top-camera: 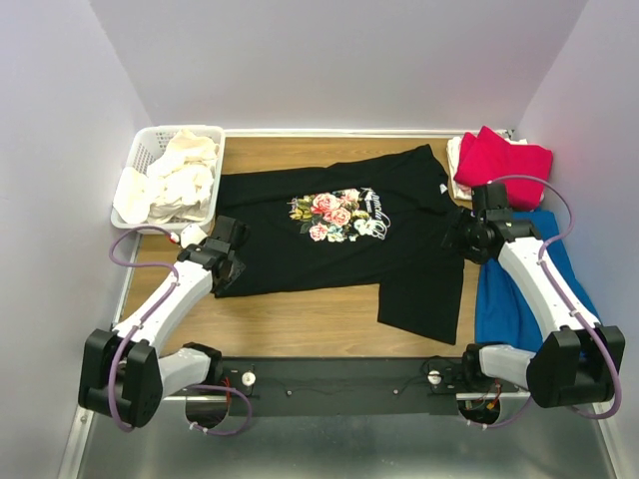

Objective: Fold and stack the t-shirts
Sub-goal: Grap the side of the flattened tshirt closest away from the robot with both arms

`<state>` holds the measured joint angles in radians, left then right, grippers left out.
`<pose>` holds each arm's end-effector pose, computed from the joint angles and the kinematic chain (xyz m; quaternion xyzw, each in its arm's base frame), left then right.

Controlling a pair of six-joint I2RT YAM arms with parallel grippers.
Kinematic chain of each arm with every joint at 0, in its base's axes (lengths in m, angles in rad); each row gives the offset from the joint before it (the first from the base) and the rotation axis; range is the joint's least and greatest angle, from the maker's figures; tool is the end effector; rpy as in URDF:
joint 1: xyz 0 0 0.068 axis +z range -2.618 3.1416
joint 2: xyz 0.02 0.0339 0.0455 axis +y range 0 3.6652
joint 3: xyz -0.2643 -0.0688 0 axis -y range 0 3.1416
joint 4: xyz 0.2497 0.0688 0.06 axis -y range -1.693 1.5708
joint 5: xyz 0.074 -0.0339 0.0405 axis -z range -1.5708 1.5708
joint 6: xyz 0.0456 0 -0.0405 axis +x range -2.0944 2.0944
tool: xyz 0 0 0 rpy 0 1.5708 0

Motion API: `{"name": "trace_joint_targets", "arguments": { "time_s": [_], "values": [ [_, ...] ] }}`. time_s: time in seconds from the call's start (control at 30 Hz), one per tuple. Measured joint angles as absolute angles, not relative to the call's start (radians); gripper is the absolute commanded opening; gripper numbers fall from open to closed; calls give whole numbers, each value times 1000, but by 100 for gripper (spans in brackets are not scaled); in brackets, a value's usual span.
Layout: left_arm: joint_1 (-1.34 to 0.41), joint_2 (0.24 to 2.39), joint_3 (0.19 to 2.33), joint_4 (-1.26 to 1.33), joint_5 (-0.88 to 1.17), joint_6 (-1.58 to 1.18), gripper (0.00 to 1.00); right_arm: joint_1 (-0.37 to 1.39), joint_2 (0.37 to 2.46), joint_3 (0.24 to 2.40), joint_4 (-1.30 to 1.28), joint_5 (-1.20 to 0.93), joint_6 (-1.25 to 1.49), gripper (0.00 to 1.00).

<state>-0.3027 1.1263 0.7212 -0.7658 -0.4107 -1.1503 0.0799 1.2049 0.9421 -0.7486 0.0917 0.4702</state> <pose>0.2007 -0.0436 0.2022 -0.4315 0.8579 0.0202 0.2781 0.2451 0.0154 0.2522 0.1986 0.9395 0.0325 0.2774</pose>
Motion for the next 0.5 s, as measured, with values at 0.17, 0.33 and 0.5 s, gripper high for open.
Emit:
{"name": "trace_joint_targets", "arguments": {
  "time_s": [0.17, 0.33, 0.5],
  "values": [
    [-302, 1156, 709, -775, -460, -1195, 54, 80, 1205, 930, -735, 72, 470, 65],
    [-294, 1169, 705, -778, -488, -1198, 53, 80, 1205, 929, -728, 61, 470, 65],
    [-292, 1240, 708, -788, -509, -1187, 52, 80, 1205, 928, -726, 59, 470, 65]
  ]
}}
